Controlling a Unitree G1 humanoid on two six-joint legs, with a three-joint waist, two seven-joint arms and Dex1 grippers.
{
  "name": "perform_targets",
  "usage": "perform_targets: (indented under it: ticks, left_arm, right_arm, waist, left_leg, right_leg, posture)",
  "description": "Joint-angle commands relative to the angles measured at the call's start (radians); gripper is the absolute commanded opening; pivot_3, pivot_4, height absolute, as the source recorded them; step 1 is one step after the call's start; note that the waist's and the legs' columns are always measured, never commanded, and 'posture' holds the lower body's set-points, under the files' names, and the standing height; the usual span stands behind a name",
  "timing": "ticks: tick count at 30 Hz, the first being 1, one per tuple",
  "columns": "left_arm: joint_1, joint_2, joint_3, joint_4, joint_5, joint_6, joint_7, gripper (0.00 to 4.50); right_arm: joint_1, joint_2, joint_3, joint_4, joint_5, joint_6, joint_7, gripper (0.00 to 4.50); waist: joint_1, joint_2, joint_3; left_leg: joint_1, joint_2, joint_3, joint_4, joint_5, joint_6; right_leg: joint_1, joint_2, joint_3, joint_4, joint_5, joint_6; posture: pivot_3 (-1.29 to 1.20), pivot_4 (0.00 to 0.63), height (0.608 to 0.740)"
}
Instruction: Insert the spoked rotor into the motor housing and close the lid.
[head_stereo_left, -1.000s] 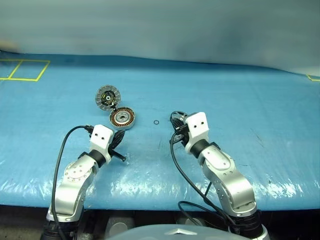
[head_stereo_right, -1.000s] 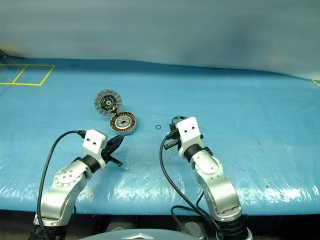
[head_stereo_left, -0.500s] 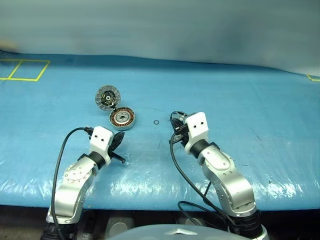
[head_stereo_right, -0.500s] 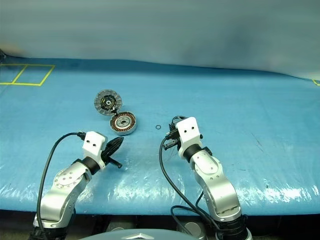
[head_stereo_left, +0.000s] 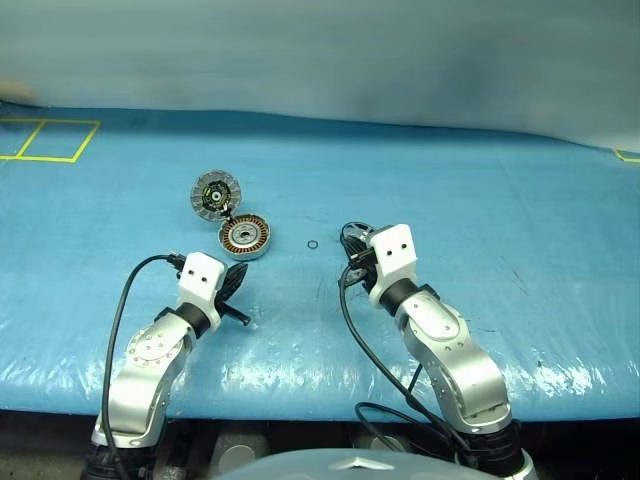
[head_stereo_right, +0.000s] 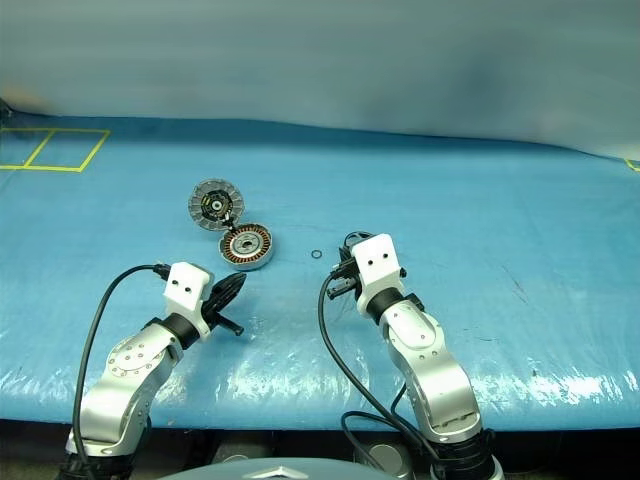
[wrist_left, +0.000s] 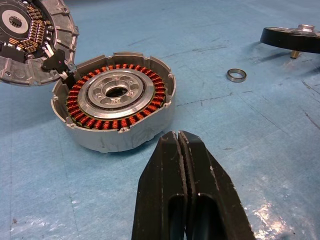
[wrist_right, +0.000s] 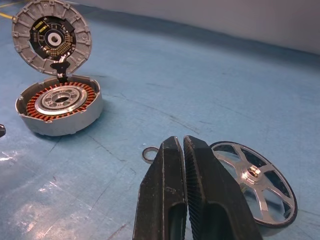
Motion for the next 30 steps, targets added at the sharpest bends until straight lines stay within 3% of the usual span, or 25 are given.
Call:
perform_targets:
  ticks: [1,30]
  left_arm:
    - [-0.004,0.005,0.015,-0.036,0.001,-0.018,0.001,0.05]
    - [-0.002,0.004,0.023,-0.027,0.032,-0.055,0.032,0.05]
  right_arm:
    - [-0.006,0.005,0.002,-0.020,-0.001,-0.028,-0.001,0.18]
    - [-0.033,-0.001,0.023,0.008,-0.025,-0.043,0.010,0.18]
  waist:
    - [0.000,0.000,0.000]
    - [0.000,0.000,0.000]
  left_leg:
    - [0.000,0.000,0.000,0.000,0.000,0.000]
    - [0.000,0.000,0.000,0.000,0.000,0.000]
  right_leg:
    - [0.000,0.000,0.000,0.000,0.000,0.000]
    - [0.000,0.000,0.000,0.000,0.000,0.000]
  posture:
    - [0.00,0.150,0.740]
    - [0.00,0.150,0.740]
